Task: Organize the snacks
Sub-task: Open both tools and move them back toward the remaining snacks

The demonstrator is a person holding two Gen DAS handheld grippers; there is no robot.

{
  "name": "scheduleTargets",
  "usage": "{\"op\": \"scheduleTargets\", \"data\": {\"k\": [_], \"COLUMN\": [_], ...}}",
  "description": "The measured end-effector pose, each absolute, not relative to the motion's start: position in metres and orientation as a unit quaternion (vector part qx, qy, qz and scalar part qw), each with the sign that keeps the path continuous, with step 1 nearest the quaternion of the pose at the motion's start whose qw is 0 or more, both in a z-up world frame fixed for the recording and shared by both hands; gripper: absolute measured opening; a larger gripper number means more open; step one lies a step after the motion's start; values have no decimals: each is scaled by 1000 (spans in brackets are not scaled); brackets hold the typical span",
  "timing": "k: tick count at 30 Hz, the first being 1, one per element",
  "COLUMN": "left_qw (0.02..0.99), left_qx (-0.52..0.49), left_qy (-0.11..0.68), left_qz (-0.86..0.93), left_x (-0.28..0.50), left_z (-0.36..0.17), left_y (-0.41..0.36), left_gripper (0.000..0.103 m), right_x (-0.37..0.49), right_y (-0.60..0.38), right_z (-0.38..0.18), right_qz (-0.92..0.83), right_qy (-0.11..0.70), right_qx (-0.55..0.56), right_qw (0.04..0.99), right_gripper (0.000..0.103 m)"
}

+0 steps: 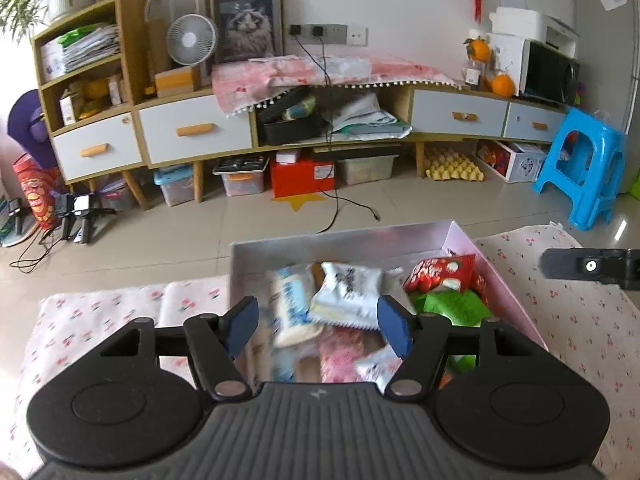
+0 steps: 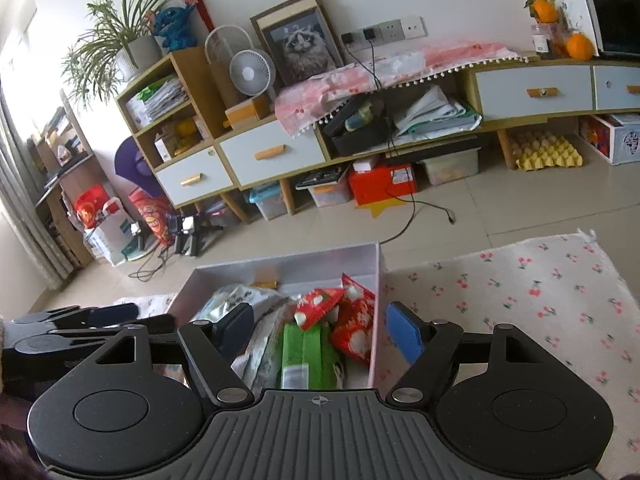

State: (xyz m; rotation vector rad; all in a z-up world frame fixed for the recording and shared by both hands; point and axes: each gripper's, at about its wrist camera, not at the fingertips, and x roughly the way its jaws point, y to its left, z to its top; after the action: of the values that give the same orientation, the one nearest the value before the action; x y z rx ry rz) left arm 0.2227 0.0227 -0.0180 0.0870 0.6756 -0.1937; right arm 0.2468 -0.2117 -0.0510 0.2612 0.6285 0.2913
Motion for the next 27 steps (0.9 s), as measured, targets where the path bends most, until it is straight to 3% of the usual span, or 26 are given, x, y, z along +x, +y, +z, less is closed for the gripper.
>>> {"op": "scheduleTargets", "data": {"k": [15,27], "left_qw": [938,922], "left_qx": [36,57], "left_qy": [331,357], "left_qz": [-97,-137], "left_x": [140,74], "left_z": [-10,-39], "left_y": [49,56], "left_gripper": [67,68], "right_x": [177,128], "right_y": [-232,-255], "right_z": [-35,-54], "right_qz": [143,173], "right_qy": [328,342], "right_qx": [117,151], "right_qw": [926,911], "right_gripper": [75,75]}}
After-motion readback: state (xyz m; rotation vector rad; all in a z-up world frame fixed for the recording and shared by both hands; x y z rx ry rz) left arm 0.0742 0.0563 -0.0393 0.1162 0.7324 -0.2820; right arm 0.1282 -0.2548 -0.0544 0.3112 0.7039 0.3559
